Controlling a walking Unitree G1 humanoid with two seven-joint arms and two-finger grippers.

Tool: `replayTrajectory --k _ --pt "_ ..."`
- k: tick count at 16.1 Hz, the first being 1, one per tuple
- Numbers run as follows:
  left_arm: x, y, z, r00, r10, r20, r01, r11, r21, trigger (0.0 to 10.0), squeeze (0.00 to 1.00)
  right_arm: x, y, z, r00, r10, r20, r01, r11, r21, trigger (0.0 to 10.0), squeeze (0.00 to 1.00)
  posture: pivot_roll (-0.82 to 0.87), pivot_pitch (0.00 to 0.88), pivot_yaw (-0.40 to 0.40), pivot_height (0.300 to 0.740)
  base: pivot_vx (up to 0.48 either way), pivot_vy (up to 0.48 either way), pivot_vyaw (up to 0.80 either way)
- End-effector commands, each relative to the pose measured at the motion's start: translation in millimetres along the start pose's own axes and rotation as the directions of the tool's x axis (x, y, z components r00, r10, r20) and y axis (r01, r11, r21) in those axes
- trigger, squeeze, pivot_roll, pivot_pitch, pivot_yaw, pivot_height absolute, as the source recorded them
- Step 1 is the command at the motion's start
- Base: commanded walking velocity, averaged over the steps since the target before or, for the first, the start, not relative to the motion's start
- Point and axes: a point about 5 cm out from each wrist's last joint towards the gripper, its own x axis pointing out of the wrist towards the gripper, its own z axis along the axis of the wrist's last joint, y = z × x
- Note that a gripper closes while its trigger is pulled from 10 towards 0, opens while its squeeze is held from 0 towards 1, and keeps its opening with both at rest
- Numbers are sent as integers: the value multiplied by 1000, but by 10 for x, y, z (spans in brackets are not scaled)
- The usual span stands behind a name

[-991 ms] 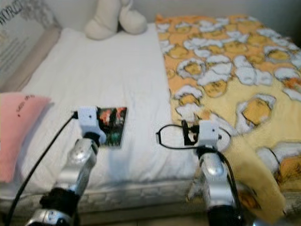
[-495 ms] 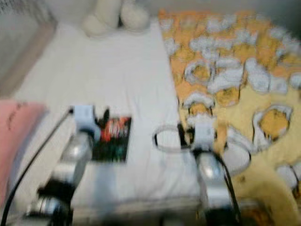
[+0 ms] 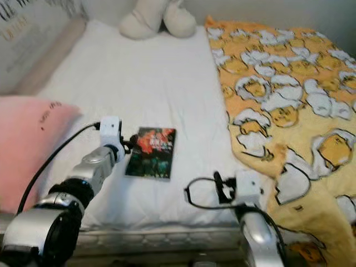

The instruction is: Clean up the room

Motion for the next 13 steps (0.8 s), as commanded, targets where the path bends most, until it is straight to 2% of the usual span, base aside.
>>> replayTrajectory --k 1,2,3,5,7,13 --pt "6 101 87 998 52 29 -51 998 -36 10000 0 -96 -16 53 1000 14 7 -14 1000 -23 10000 0 -287 159 5 740 0 0 0" --pt "1 136 83 997 66 31 -64 997 -51 10000 0 -152 -13 46 1000 23 3 -23 999 -32 10000 0 -296 175 2 740 0 0 0" --pt "-14 198 69 996 81 44 -78 995 -69 10000 0 -304 1 27 999 53 -9 -53 997 -60 10000 0 -300 206 -9 740 0 0 0" --pt "-30 246 22 996 86 35 -83 994 -72 10000 0 -369 37 8 997 79 -22 -81 994 -74 10000 0 -298 224 -14 740 0 0 0" --pt "-71 326 -150 995 99 -21 -100 994 -42 10000 0 -495 176 27 984 175 -26 -177 978 -106 10000 0 -294 249 -19 740 0 0 0" --pt "-83 334 -139 999 45 2 -45 996 -72 10000 0 -653 263 18 958 280 -60 -284 955 -87 10000 0 -291 273 -30 740 0 0 0"
